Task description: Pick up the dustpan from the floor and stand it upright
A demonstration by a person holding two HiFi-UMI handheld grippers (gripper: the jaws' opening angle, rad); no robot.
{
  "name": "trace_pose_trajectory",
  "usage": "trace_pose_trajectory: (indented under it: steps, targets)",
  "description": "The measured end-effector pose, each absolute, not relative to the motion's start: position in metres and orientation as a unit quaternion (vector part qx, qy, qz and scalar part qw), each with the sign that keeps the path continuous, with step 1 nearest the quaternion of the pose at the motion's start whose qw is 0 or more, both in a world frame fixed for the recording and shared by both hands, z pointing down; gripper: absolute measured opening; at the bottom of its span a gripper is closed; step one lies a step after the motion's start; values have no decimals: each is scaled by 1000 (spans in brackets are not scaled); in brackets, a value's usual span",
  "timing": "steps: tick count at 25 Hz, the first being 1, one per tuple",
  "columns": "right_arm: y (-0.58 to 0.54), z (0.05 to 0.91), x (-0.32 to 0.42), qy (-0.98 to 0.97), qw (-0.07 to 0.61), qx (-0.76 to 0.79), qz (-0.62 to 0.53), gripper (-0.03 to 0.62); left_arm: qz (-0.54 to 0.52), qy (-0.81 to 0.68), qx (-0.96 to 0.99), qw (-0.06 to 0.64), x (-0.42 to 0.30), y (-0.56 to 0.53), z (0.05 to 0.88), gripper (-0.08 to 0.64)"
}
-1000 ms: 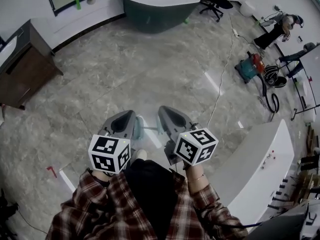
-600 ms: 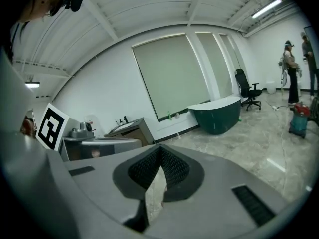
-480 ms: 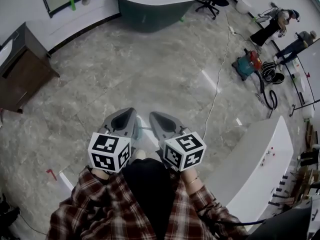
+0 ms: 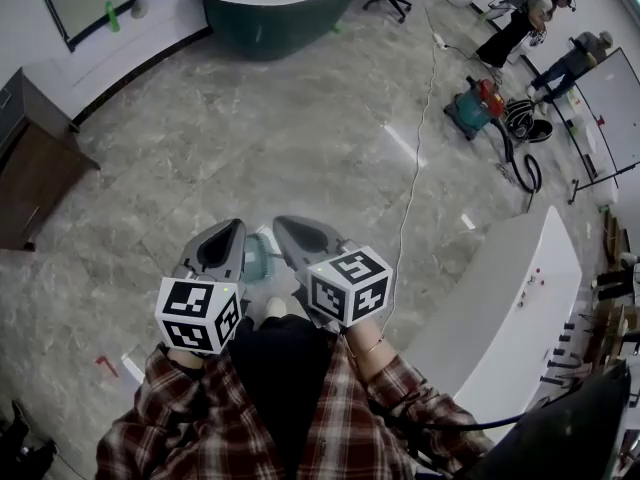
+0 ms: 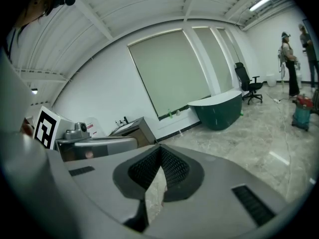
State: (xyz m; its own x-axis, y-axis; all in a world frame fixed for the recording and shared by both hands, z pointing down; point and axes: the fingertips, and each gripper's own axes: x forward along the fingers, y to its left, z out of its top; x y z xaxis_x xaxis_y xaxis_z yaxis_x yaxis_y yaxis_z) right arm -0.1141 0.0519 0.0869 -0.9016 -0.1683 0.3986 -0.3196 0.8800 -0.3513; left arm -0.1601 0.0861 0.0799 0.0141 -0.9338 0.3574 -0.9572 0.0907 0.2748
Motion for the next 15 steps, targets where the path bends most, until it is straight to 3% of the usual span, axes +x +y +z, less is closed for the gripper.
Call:
trace_pose_trajectory:
  steps: [15]
  targets:
    - [23,117,-82,-940,197,156,233,11,19,-710,657,254,-150,83,108,2]
